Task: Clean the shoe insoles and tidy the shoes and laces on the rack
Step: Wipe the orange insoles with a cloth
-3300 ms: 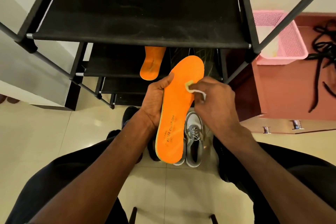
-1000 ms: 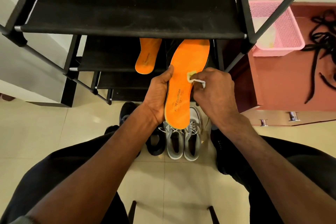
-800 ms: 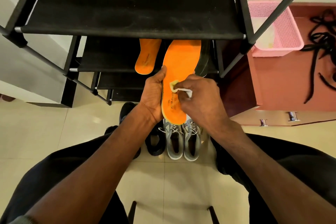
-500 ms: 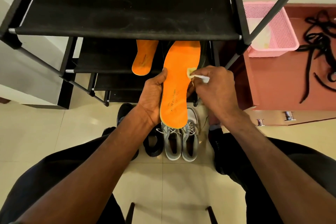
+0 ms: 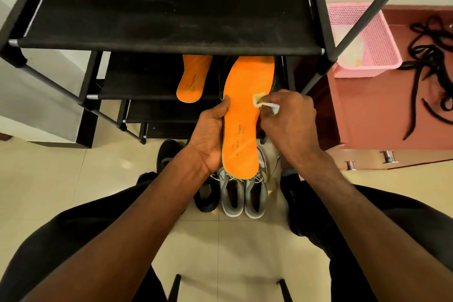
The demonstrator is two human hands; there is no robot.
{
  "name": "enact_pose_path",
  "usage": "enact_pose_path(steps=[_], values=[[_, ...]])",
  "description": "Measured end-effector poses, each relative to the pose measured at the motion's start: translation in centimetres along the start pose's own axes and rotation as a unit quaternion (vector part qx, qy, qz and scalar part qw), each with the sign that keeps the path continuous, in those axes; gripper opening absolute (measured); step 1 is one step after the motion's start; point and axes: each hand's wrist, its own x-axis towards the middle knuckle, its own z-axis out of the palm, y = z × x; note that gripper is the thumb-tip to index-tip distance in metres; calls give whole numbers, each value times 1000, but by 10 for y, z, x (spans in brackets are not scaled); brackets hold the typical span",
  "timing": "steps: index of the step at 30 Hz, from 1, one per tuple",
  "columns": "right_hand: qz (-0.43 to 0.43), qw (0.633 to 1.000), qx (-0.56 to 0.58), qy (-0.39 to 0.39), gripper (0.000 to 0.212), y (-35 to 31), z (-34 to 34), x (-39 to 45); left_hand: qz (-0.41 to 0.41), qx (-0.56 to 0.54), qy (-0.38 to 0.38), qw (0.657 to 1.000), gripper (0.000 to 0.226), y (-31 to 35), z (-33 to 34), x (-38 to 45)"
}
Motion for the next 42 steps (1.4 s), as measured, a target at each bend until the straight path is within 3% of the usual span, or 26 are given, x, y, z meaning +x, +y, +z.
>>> enact_pose_path(steps=[3, 6, 9, 16, 18, 22, 25, 28, 32, 34, 39, 42], values=[[-8, 999, 19, -41, 25, -5, 5, -9, -14, -11, -7, 1000, 46, -2, 0, -2], [-74, 991, 44, -99, 24, -24, 19, -29, -29, -36, -41, 998, 59, 0, -3, -2], [-102, 987, 53, -109, 28, -29, 24, -30, -36, -36, -43, 998, 59, 1, -5, 0], [11, 996, -50, 72, 29, 10, -11, 7, -14, 44, -79, 996, 49, -5, 11, -9], [52, 994, -43, 88, 28, 22, -17, 15, -14, 47, -106, 993, 45, -6, 11, -10], [20, 999, 0, 50, 28, 12, -8, 8, -17, 45, -83, 995, 48, -1, 5, -9], [-47, 997, 58, 12, 28, -9, 7, -8, -12, 11, -62, 998, 48, 7, -3, -7], [-114, 992, 40, -27, 30, -20, 17, -20, -23, -28, -59, 998, 51, 10, -4, -6], [-40, 998, 43, 16, 31, -7, 4, -6, -21, -32, -74, 997, 49, 6, 1, -4], [-56, 997, 42, 9, 30, -9, 6, -11, -25, -31, -77, 996, 52, 5, 1, -3], [-158, 978, 98, -91, 25, -30, 25, -39, -28, -53, -72, 996, 61, 7, -14, 5], [-134, 983, 101, -79, 24, -22, 21, -28, -23, -67, -82, 994, 55, 9, -18, 6]])
